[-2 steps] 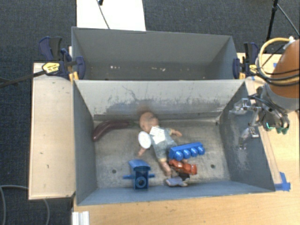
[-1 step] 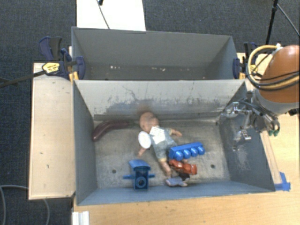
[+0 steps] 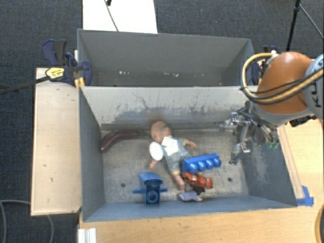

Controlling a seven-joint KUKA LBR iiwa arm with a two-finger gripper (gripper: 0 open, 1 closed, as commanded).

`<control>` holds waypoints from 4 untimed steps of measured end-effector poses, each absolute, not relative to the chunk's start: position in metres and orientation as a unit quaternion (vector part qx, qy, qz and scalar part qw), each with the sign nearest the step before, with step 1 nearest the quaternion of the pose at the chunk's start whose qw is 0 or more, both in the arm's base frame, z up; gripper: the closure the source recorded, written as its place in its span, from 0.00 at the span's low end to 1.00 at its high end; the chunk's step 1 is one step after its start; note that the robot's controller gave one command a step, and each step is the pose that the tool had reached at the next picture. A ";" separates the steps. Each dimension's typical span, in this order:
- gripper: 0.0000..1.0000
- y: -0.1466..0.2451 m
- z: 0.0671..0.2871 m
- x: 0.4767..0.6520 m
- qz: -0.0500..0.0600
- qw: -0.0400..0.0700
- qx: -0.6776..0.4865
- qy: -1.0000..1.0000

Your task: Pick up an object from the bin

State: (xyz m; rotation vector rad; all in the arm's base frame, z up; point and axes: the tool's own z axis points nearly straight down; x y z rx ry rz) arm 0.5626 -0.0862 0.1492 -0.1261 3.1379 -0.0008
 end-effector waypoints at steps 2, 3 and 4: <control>1.00 -0.057 0.093 0.540 0.000 0.001 0.054 0.999; 1.00 -0.057 0.093 0.540 0.000 0.001 0.054 0.999; 1.00 -0.087 0.080 0.516 0.001 0.003 0.067 0.998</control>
Offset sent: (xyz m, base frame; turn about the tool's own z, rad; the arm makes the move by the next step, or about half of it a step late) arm -0.0237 0.0286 -0.0567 0.1909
